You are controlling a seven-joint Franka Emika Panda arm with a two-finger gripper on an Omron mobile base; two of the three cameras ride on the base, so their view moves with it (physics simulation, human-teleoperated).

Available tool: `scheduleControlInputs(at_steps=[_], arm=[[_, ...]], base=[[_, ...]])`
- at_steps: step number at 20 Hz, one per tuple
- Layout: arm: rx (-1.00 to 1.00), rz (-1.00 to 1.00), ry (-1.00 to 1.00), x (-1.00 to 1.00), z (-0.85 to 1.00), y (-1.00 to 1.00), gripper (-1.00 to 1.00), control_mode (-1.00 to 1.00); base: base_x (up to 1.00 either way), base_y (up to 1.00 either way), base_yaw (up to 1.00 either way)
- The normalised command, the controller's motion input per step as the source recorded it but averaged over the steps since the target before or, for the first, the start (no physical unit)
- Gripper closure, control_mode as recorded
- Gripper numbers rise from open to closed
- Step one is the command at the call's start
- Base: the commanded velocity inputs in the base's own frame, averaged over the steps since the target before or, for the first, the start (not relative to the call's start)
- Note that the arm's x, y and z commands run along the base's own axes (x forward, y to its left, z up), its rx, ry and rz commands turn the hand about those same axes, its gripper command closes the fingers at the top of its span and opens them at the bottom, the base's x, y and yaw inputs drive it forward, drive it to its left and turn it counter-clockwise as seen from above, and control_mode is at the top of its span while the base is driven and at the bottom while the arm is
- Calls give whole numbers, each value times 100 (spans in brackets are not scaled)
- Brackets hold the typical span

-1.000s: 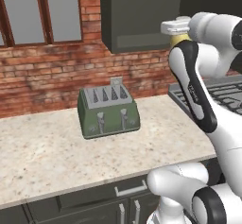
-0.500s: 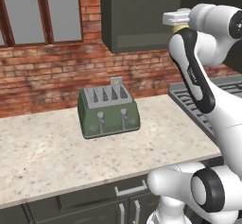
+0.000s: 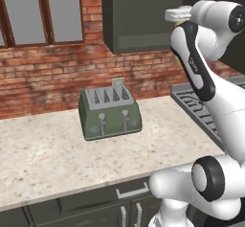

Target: Sort all alcoholic drinks to one cabinet, and non-alcoholic drinks to the other.

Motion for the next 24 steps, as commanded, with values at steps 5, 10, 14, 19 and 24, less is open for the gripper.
scheduleControlInputs(at_steps=[5, 10, 14, 19, 24], arm=[[0, -2, -3, 32, 0, 0, 100, -100], [1, -3, -2, 33, 0, 0, 100, -100], [4, -5, 0, 33, 0, -3, 100, -100], [3, -4, 0, 28, 5, -9, 100, -100], [3, -5, 0, 15, 11, -18, 100, -100]], base=[[0, 0, 0], [0, 0, 0], [0, 0, 0], [0, 0, 0], [0, 0, 0]])
